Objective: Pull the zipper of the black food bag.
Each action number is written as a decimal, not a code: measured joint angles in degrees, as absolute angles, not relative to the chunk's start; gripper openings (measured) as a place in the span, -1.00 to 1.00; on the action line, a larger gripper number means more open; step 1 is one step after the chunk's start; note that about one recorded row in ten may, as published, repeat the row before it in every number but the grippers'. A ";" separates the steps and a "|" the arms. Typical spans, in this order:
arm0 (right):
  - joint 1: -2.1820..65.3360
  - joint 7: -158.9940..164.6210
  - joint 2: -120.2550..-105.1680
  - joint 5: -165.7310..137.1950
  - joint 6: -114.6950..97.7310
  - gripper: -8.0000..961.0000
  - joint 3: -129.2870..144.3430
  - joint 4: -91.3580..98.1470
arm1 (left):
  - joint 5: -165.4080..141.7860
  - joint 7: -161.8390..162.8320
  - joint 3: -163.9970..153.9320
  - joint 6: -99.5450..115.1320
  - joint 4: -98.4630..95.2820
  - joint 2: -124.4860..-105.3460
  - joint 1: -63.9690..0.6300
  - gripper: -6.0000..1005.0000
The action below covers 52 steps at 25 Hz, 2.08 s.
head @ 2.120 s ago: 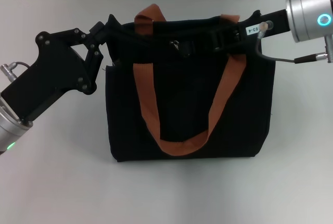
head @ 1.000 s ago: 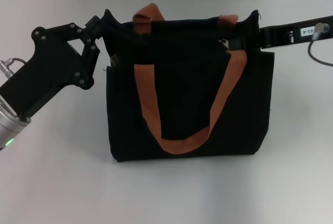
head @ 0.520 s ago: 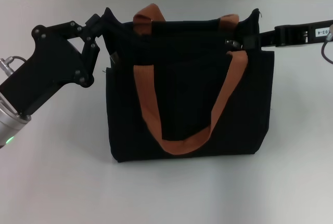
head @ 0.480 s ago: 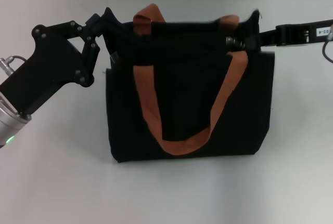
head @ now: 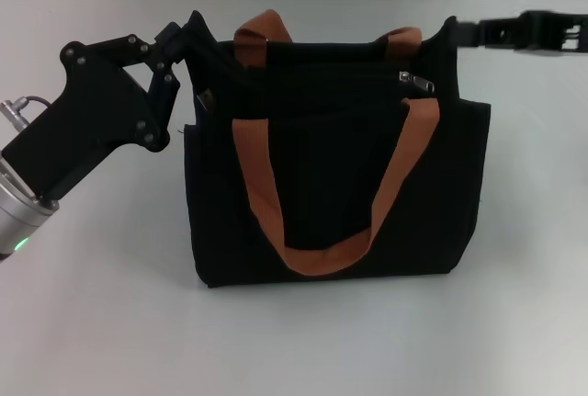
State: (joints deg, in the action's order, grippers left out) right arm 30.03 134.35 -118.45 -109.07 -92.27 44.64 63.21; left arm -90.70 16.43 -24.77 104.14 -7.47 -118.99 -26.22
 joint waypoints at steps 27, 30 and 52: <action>24.36 66.25 -119.01 -99.77 -113.74 0.62 35.25 31.23 | -97.97 46.63 -24.76 102.95 -21.20 -117.95 -24.08 -0.27; 24.24 64.41 -119.01 -101.03 -114.10 0.68 35.25 31.05 | -100.13 54.53 -25.39 104.67 -26.01 -116.95 -23.73 -0.05; 26.19 49.41 -119.08 -111.44 -102.71 0.70 41.49 23.18 | -104.31 63.12 -45.08 113.82 -27.19 -117.99 -24.05 0.63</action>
State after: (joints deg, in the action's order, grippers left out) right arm 26.19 49.41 -119.08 -111.44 -102.71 41.49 23.18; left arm -104.31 63.12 -45.08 113.82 -27.19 -117.99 -24.05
